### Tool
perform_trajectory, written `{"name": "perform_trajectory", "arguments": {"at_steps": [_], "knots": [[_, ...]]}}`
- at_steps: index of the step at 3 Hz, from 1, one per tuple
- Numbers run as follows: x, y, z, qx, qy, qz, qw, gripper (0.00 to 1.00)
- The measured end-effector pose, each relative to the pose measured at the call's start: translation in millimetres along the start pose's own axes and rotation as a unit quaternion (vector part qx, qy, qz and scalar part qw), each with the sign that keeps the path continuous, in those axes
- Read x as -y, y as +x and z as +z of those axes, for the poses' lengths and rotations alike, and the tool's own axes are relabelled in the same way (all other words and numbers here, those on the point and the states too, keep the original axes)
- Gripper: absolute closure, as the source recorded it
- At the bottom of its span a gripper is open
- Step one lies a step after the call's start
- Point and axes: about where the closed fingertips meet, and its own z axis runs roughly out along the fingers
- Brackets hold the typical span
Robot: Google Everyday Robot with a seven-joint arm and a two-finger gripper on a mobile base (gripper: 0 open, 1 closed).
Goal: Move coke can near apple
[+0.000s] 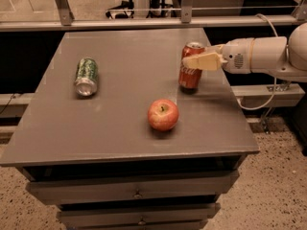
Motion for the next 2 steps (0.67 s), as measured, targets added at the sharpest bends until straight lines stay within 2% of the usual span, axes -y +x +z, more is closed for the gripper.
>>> {"name": "perform_trajectory", "arguments": {"at_steps": [2], "knots": [[-47, -1, -10, 0.013, -0.042, -0.031, 0.9985, 1.00]]}}
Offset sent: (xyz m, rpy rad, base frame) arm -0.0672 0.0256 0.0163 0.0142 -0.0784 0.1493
